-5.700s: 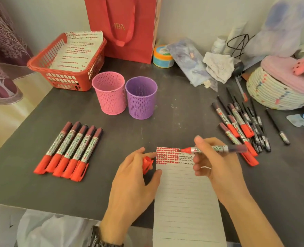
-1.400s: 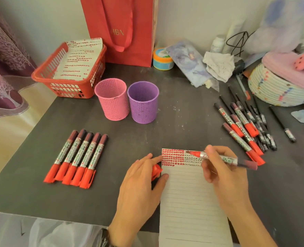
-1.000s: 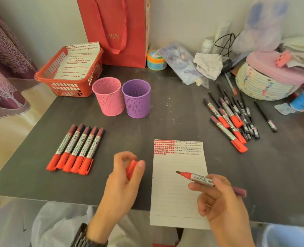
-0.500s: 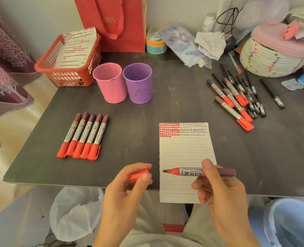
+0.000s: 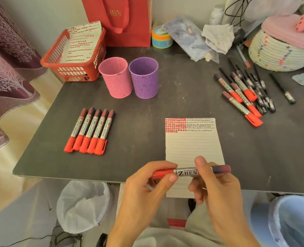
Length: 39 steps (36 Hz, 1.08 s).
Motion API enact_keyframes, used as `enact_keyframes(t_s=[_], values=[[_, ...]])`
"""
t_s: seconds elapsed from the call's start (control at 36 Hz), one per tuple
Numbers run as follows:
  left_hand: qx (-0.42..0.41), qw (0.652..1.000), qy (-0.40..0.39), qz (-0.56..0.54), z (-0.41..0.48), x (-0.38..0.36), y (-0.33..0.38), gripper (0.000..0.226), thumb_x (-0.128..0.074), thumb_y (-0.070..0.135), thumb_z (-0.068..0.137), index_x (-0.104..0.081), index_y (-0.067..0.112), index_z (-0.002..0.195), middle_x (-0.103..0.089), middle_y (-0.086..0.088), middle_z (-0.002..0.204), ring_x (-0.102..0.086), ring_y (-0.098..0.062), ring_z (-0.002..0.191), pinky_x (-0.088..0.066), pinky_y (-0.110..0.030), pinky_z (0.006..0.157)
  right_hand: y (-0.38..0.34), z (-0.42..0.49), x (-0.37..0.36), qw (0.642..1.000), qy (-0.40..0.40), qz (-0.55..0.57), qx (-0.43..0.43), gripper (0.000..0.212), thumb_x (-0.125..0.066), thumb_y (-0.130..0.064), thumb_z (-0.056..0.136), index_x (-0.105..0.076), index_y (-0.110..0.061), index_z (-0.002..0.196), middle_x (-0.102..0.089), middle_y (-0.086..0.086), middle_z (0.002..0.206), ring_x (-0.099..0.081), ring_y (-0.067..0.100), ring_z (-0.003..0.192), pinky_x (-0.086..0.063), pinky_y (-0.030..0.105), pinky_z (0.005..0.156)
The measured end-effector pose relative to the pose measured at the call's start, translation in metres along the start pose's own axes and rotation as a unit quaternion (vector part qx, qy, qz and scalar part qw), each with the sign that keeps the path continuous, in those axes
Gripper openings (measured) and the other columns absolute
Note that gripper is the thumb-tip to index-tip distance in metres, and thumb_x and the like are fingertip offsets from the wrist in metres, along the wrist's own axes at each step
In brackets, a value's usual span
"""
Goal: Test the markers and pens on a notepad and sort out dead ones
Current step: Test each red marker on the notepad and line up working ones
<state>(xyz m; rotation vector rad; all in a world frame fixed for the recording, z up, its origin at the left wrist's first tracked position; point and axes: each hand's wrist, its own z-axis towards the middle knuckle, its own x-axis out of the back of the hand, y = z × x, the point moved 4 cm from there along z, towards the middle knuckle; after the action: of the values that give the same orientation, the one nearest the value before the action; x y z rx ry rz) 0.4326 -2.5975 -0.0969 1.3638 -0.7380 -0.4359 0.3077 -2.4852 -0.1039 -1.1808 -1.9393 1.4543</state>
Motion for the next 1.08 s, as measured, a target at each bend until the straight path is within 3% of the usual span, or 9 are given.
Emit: enact_keyframes(t_s=[0.19,0.36,0.44,0.56,0.69,0.81,0.92,1.0,1.08], values=[[-0.024,0.998,-0.010,0.049,0.002,0.004,0.002,0.026,-0.073,0.053,0.078,-0.071,0.044,0.103,-0.073,0.020,0.094,-0.068,-0.005,0.085,-0.046,-0.008,0.071,0.006,0.003,0.003,1.000,0.007,-0.003,-0.021,0.061,-0.072,-0.071,0.060,-0.070,-0.011,0.060,-0.055,0.010,0.046,-0.044,0.016,0.036,-0.035,0.022,0.035],[-0.021,0.998,-0.016,0.059,0.005,0.013,-0.004,0.023,-0.073,0.049,0.079,-0.072,0.043,0.102,-0.074,0.018,0.095,-0.069,-0.007,0.090,-0.046,-0.009,0.074,-0.002,0.008,0.006,0.997,-0.083,0.001,0.002,0.073,-0.078,-0.082,0.050,-0.074,-0.017,0.082,-0.067,0.014,0.064,-0.050,0.019,0.042,-0.039,0.025,0.038],[-0.024,0.997,-0.019,0.070,0.005,0.021,-0.004,0.023,-0.072,0.050,0.080,-0.072,0.044,0.103,-0.074,0.019,0.096,-0.068,-0.006,0.089,-0.046,-0.009,0.073,-0.013,0.010,0.015,0.989,-0.140,-0.038,0.020,0.061,-0.080,-0.076,0.058,-0.074,-0.022,0.088,-0.069,0.016,0.069,-0.049,0.020,0.043,-0.040,0.023,0.041],[-0.016,0.995,-0.048,0.082,0.005,0.025,-0.005,0.022,-0.073,0.050,0.081,-0.072,0.042,0.101,-0.074,0.016,0.092,-0.064,-0.007,0.080,-0.043,-0.010,0.070,-0.017,0.002,0.015,0.945,-0.260,-0.194,0.035,0.029,-0.071,-0.042,0.079,-0.072,-0.031,0.106,-0.070,0.006,0.077,-0.050,0.013,0.047,-0.043,0.024,0.046],[-0.012,0.995,-0.052,0.083,0.004,0.037,-0.004,0.035,-0.073,0.049,0.083,-0.065,0.041,0.116,-0.072,0.010,0.092,-0.060,-0.013,0.072,-0.047,-0.018,0.070,-0.008,-0.008,0.007,0.925,-0.270,-0.259,0.068,0.033,-0.064,-0.055,0.081,-0.069,-0.046,0.113,-0.066,-0.010,0.073,-0.051,0.002,0.057,-0.039,0.011,0.051],[-0.009,0.998,-0.043,0.045,0.003,0.045,-0.003,0.068,-0.075,0.055,0.081,-0.045,0.042,0.140,-0.066,0.005,0.120,-0.065,-0.024,0.102,-0.051,-0.034,0.084,0.002,-0.014,-0.003,0.958,-0.238,-0.156,0.042,0.024,-0.065,-0.047,0.089,-0.074,-0.034,0.108,-0.051,-0.007,0.056,-0.040,0.004,0.045,-0.034,0.015,0.044],[0.008,0.981,0.011,-0.195,0.004,0.054,0.000,0.068,-0.072,0.057,0.082,-0.053,0.027,0.139,-0.059,-0.007,0.137,-0.058,-0.028,0.123,-0.050,-0.039,0.097,0.012,-0.023,-0.014,0.975,-0.210,-0.072,0.010,0.025,-0.067,-0.037,0.080,-0.077,-0.028,0.101,-0.044,0.000,0.056,-0.034,0.009,0.042,-0.032,0.016,0.040],[0.070,0.908,0.066,-0.408,0.010,0.057,-0.001,0.056,-0.074,0.051,0.077,-0.068,0.017,0.122,-0.066,-0.012,0.125,-0.062,-0.030,0.115,-0.054,-0.038,0.092,0.020,-0.029,-0.023,0.977,-0.210,-0.049,-0.002,0.015,-0.072,-0.036,0.090,-0.077,-0.026,0.100,-0.043,-0.005,0.053,-0.035,0.007,0.041,-0.032,0.015,0.041],[0.088,0.871,0.103,-0.473,0.017,0.051,-0.001,0.034,-0.068,0.045,0.083,-0.072,0.017,0.102,-0.069,-0.006,0.105,-0.067,-0.027,0.095,-0.055,-0.037,0.081,0.029,-0.036,-0.031,0.972,-0.226,-0.064,-0.004,0.023,-0.065,-0.036,0.086,-0.077,-0.029,0.104,-0.044,-0.011,0.051,-0.037,0.004,0.042,-0.032,0.014,0.043]])
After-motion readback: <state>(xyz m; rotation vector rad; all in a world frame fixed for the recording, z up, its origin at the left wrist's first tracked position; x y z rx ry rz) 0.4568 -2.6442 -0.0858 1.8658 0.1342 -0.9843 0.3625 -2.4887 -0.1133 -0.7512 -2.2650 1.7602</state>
